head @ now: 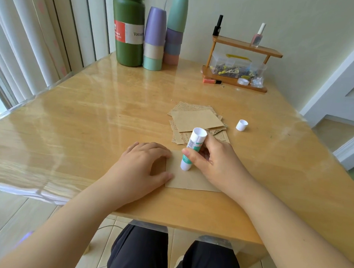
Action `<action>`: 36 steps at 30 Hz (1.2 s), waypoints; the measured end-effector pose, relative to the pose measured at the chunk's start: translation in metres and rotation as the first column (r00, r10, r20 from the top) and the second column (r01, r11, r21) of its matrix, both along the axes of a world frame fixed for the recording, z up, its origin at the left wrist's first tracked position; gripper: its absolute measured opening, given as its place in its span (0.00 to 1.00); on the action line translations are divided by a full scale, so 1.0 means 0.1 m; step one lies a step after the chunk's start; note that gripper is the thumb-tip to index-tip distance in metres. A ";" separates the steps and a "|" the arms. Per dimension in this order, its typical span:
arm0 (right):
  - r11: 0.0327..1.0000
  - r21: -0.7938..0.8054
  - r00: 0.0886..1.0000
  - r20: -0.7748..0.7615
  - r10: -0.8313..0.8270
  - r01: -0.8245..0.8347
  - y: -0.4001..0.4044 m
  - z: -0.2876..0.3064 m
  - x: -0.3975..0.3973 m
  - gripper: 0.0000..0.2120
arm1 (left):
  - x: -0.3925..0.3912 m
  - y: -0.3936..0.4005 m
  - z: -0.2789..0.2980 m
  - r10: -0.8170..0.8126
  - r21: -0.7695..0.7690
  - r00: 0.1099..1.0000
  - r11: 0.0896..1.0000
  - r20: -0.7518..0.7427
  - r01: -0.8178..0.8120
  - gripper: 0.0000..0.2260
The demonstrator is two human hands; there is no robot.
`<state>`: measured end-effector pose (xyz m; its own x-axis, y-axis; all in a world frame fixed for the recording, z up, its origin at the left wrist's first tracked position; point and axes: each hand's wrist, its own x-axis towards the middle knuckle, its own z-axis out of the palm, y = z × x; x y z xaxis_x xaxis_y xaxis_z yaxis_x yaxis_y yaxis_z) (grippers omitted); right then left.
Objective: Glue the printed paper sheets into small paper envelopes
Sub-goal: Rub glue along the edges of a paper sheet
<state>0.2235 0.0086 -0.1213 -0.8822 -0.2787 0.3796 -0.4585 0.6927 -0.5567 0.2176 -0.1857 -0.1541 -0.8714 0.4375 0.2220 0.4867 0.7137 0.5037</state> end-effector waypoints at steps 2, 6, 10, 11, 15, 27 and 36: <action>1.000 0.007 1.000 0.000 -0.011 0.011 -0.01 0.00 -0.07 0.10 | 0.00 0.00 0.00 0.004 0.015 1.000 1.000 -0.001 -0.004 0.31; 1.000 0.008 1.000 0.003 -0.030 0.030 -0.04 0.00 -0.20 0.10 | 0.00 0.00 -0.01 0.004 0.024 1.000 1.000 0.003 -0.005 0.31; 0.999 -0.012 0.999 0.005 -0.034 0.034 -0.07 0.00 -0.29 0.10 | 0.00 0.00 -0.01 0.000 0.039 1.000 0.999 0.001 0.000 0.31; 0.999 -0.014 0.999 0.007 -0.036 0.036 -0.08 -0.01 -0.30 0.10 | 0.00 -0.01 -0.01 0.002 0.042 1.000 0.999 0.005 -0.002 0.31; 0.999 -0.006 0.999 0.005 -0.044 0.044 -0.09 -0.01 -0.31 0.10 | 0.01 -0.02 0.01 0.003 0.050 1.000 0.999 0.015 -0.004 0.30; 1.000 -0.021 1.000 -0.023 0.001 -0.001 -0.09 -0.06 0.01 0.13 | 0.04 -0.03 0.04 0.025 0.077 0.999 0.997 0.029 -0.027 0.20; 0.999 -0.002 0.999 -0.021 0.037 -0.037 -0.14 -0.04 -0.05 0.16 | 0.07 -0.03 0.06 0.078 0.102 0.997 0.992 0.017 -0.079 0.08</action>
